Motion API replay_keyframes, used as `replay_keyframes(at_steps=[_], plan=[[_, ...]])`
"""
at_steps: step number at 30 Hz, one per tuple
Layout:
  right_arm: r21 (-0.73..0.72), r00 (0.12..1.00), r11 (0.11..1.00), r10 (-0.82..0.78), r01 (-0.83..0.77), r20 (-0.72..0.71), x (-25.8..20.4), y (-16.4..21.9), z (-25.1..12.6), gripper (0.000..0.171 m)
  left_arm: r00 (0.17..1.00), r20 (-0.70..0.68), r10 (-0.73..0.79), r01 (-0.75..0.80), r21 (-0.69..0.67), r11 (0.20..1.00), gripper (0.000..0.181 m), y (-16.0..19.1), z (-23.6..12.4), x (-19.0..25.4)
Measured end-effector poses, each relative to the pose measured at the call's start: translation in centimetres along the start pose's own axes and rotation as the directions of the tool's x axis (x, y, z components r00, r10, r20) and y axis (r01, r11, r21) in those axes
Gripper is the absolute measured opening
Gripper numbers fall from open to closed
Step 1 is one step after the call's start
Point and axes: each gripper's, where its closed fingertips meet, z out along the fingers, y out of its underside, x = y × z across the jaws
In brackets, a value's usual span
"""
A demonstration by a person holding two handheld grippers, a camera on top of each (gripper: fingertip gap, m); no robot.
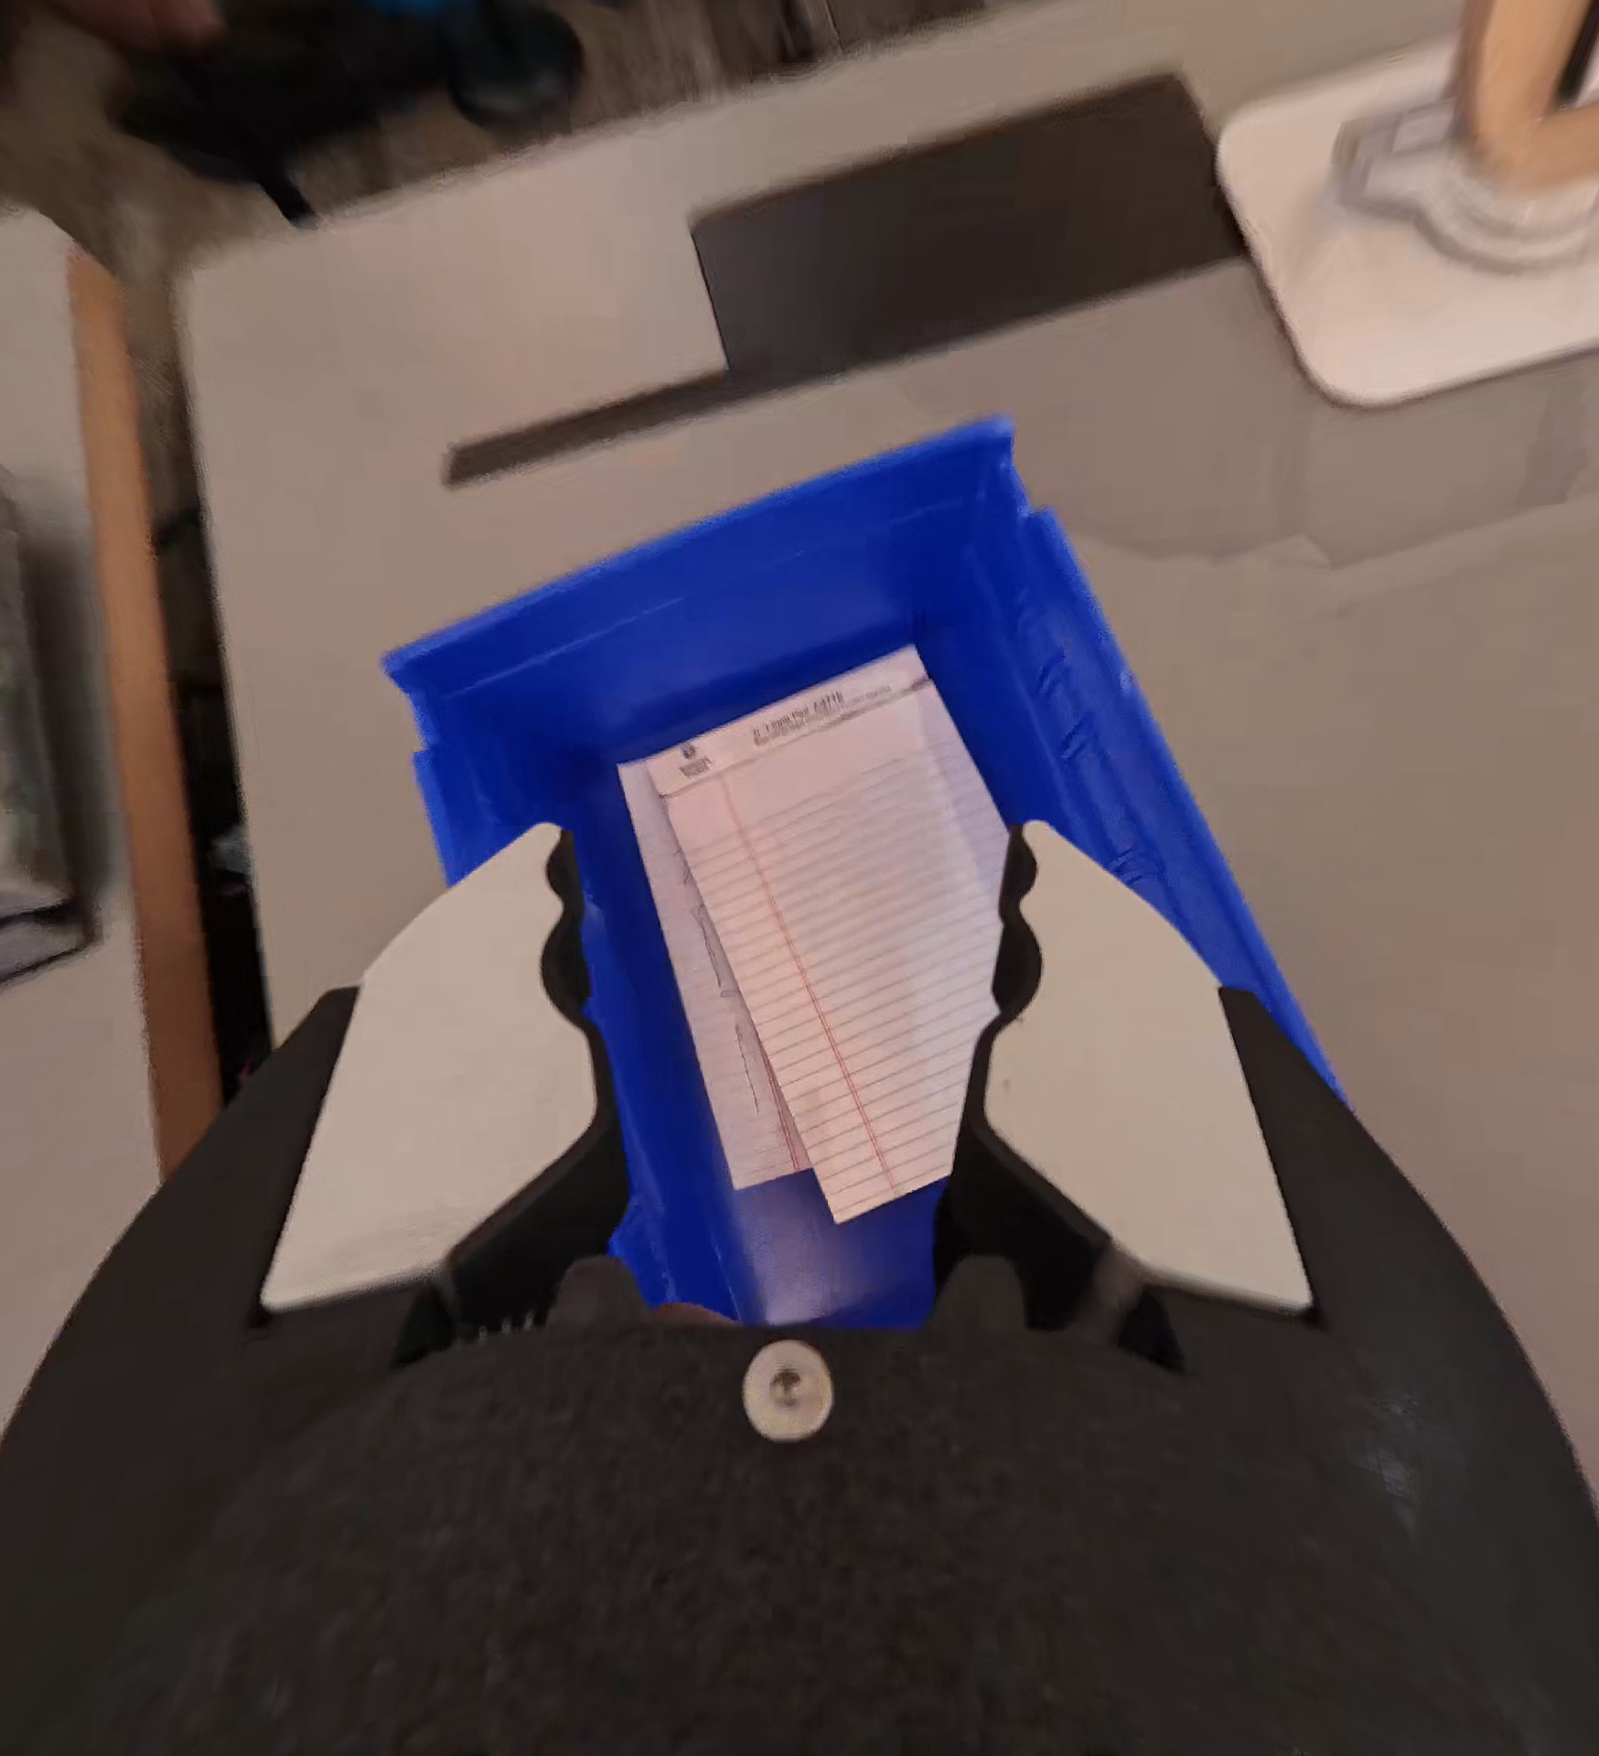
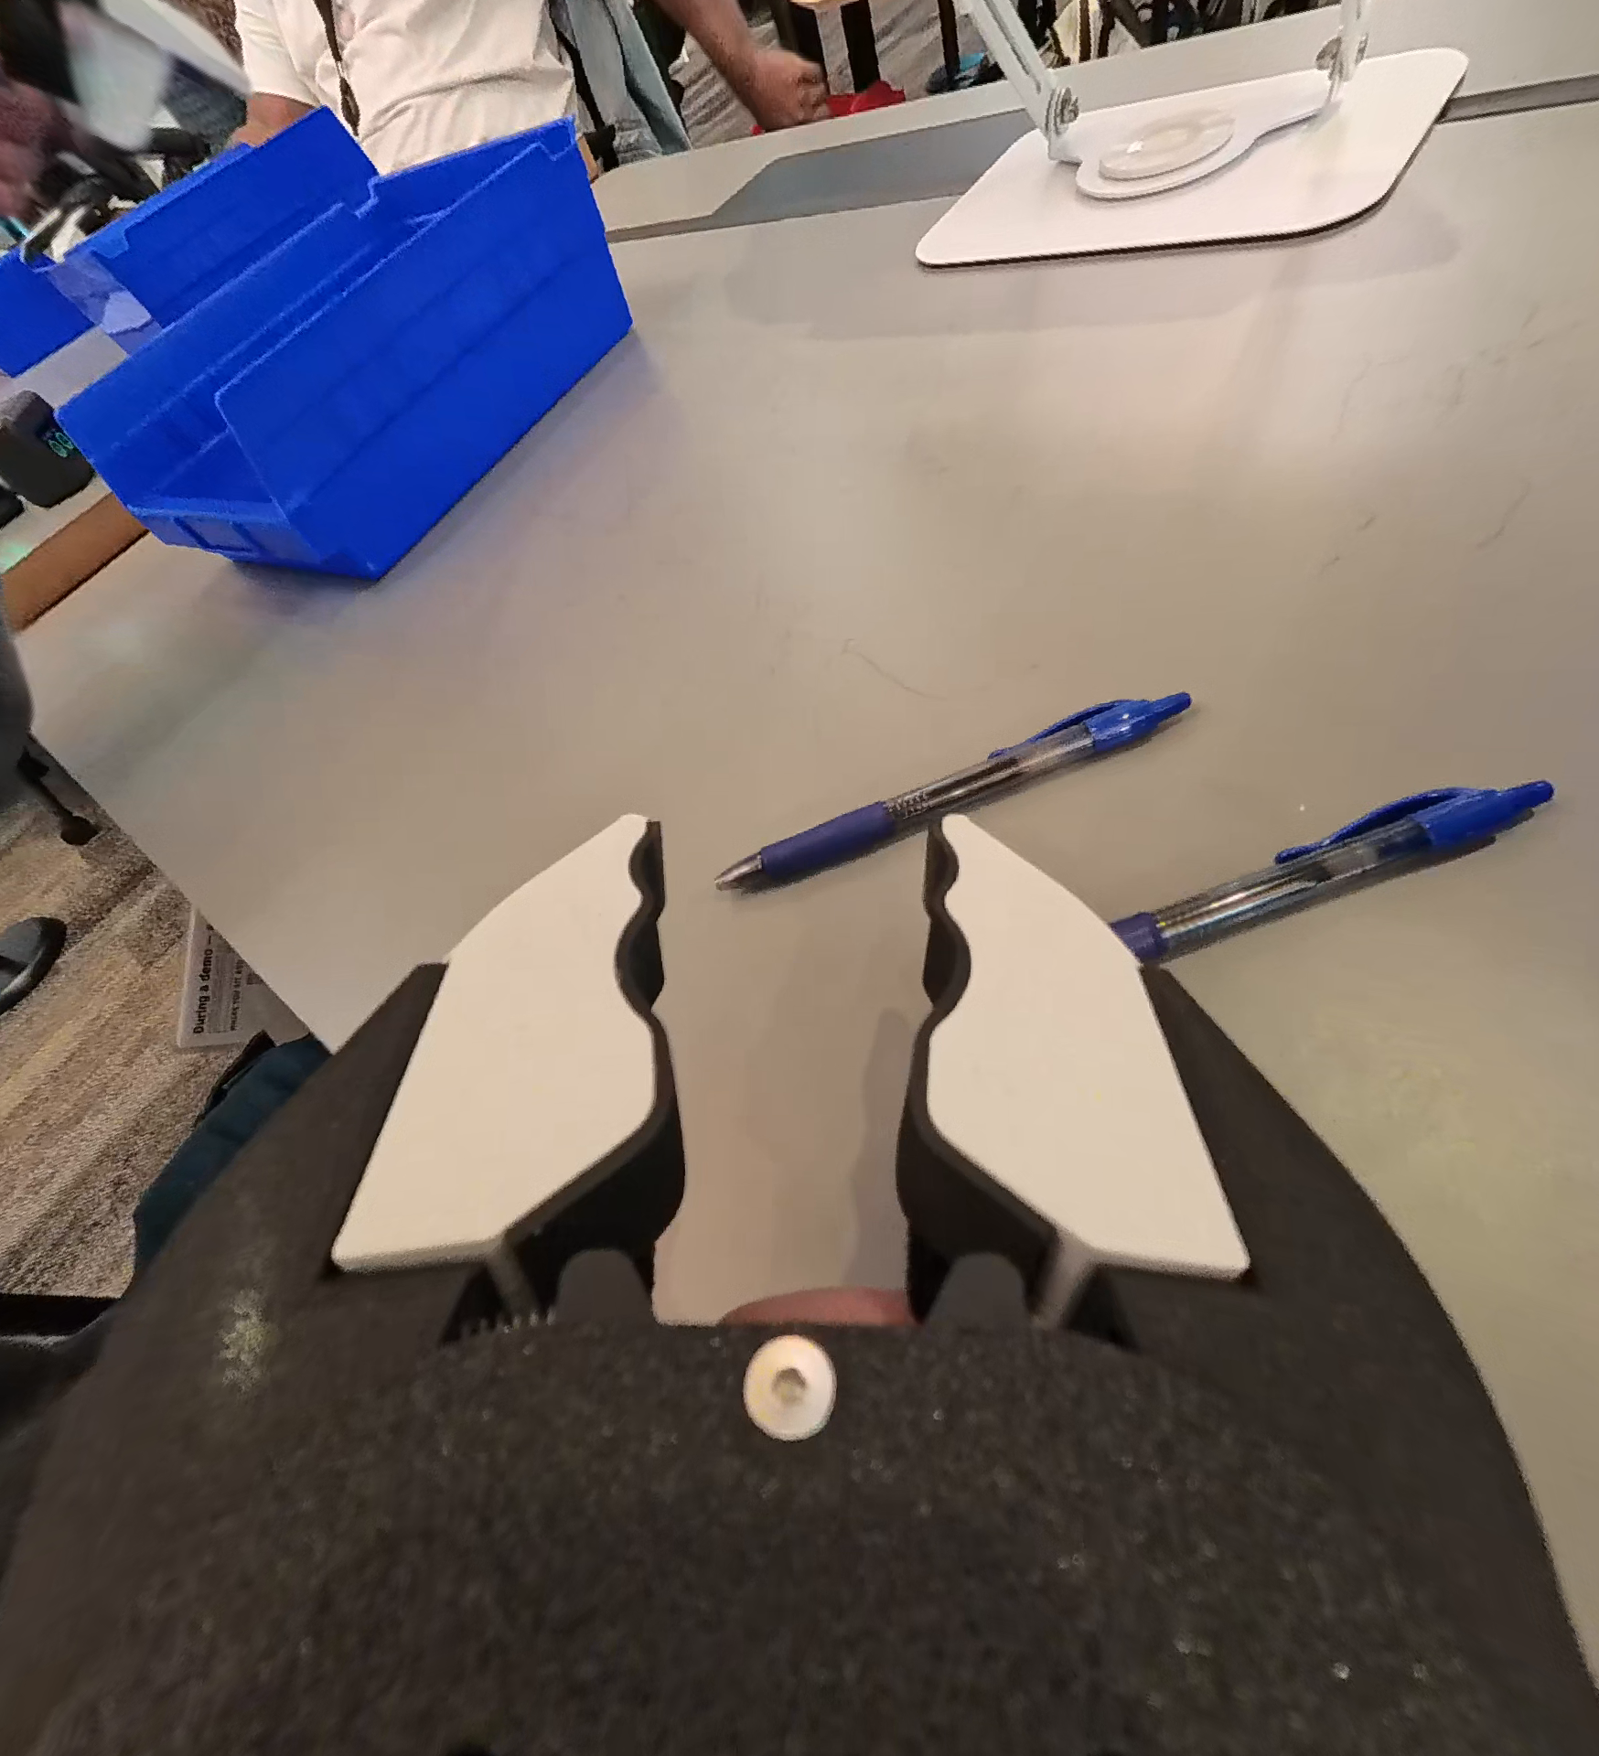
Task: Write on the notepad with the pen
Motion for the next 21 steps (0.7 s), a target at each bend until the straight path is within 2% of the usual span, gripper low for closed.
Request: replay_keyframes(at_steps=[4, 6, 9, 11, 12, 16, 19, 21], plan=[[-0.017, 1.0, 1.0, -0.024, 0.024, -0.009, 0.0, 0.0, 0.3, 0.052, 0.991, -0.124, -0.042, 0.011, -0.24, 0.971, 0.096, 2.3, 7.0, -1.7], [-0.025, 0.999, 0.999, -0.029, 0.028, -0.018, 0.0, 0.0, 0.3, 0.052, 0.97, -0.168, -0.176, 0.106, -0.36, 0.927, 0.107, 3.3, 9.8, -2.0], [-0.034, 0.999, 0.999, -0.024, 0.023, -0.032, 0.2, 0.2, 0.6, 0.052, 0.948, -0.123, -0.294, 0.21, -0.456, 0.865, 0.115, 4.7, 12.6, -2.0], [-0.039, 0.999, 0.999, -0.017, 0.016, -0.032, 0.2, 0.3, 0.8, 0.052, 0.947, -0.063, -0.316, 0.233, -0.543, 0.807, 0.132, 6.1, 13.7, -1.8], [-0.042, 0.999, 0.999, -0.016, 0.015, -0.032, 0.3, 0.4, 0.9, 0.052, 0.952, -0.043, -0.304, 0.227, -0.565, 0.793, 0.138, 6.4, 14.1, -1.8], [-0.066, 0.998, 0.997, -0.043, 0.04, -0.034, 0.3, 1.0, 1.3, 0.052, 0.962, 0.018, -0.271, 0.234, -0.564, 0.792, 0.139, 5.8, 15.6, -2.5], [-0.07, 0.996, 0.995, -0.075, 0.071, -0.056, 0.6, 1.2, 1.1, 0.052, 0.964, -0.014, -0.266, 0.207, -0.591, 0.78, 0.14, 6.3, 16.5, -1.5], [-0.068, 0.995, 0.995, -0.077, 0.073, -0.063, 0.8, 1.2, 1.0, 0.052, 0.959, -0.029, -0.281, 0.211, -0.585, 0.783, 0.134, 6.5, 17.1, -1.0]])
